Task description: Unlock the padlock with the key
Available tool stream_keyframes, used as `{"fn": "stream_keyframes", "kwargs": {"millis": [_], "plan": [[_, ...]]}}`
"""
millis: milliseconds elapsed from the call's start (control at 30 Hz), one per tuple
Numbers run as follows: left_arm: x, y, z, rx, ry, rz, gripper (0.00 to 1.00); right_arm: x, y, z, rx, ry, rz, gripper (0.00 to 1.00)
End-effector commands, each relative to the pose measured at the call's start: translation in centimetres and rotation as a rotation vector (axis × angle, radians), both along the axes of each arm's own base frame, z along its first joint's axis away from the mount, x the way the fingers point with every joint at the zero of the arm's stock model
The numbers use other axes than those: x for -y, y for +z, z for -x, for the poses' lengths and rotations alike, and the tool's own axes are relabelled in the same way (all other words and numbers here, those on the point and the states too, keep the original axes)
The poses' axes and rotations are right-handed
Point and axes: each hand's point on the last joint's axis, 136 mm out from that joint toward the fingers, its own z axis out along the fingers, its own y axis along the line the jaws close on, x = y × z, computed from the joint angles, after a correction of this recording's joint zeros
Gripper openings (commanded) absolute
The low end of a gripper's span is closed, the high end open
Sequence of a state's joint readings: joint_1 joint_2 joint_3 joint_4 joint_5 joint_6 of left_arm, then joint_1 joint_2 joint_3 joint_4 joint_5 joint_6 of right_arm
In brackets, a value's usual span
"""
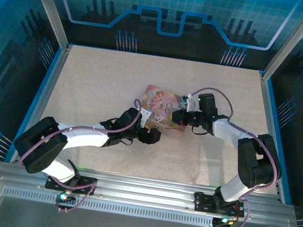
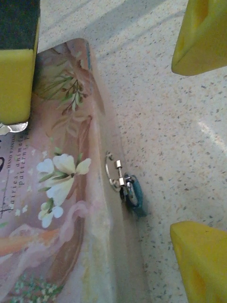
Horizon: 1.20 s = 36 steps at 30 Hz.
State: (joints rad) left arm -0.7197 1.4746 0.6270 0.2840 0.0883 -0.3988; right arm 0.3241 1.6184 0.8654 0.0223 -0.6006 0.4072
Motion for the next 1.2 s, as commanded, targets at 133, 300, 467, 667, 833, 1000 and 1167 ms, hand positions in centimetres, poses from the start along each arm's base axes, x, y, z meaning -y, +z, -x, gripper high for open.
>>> {"fn": "stream_keyframes", "kwargs": {"millis": [133, 300, 467, 667, 833, 1000, 1167], "plan": [[-0.3, -1.8, -1.4, 0.04, 0.011, -0.022, 0.81, 1.7, -3.5, 1.3, -0.124, -0.047, 0.089, 0.0], [-0.1, -2.3, -2.0, 0.069, 0.009, -0.023, 0.8, 1.7, -3.6, 1.5, -0.118, -0.043, 0.098, 0.0], [0.2, -3.0, -2.9, 0.105, 0.015, -0.03, 0.8, 1.7, -3.5, 1.7, -0.108, -0.036, 0.106, 0.0], [1.4, -3.5, -3.6, 0.105, -0.001, -0.005, 0.77, 1.8, -3.6, 1.8, -0.105, -0.037, 0.116, 0.01], [2.0, -3.4, -3.7, 0.093, -0.008, 0.034, 0.72, 1.7, -3.6, 1.9, -0.102, -0.031, 0.117, 0.01], [2.6, -3.0, -3.4, 0.087, -0.018, 0.064, 0.66, 1.7, -3.6, 2.0, -0.101, -0.031, 0.117, 0.01], [3.2, -2.4, -3.3, 0.092, -0.032, 0.077, 0.62, 1.6, -3.6, 2.0, -0.101, -0.03, 0.116, 0.01]]}}
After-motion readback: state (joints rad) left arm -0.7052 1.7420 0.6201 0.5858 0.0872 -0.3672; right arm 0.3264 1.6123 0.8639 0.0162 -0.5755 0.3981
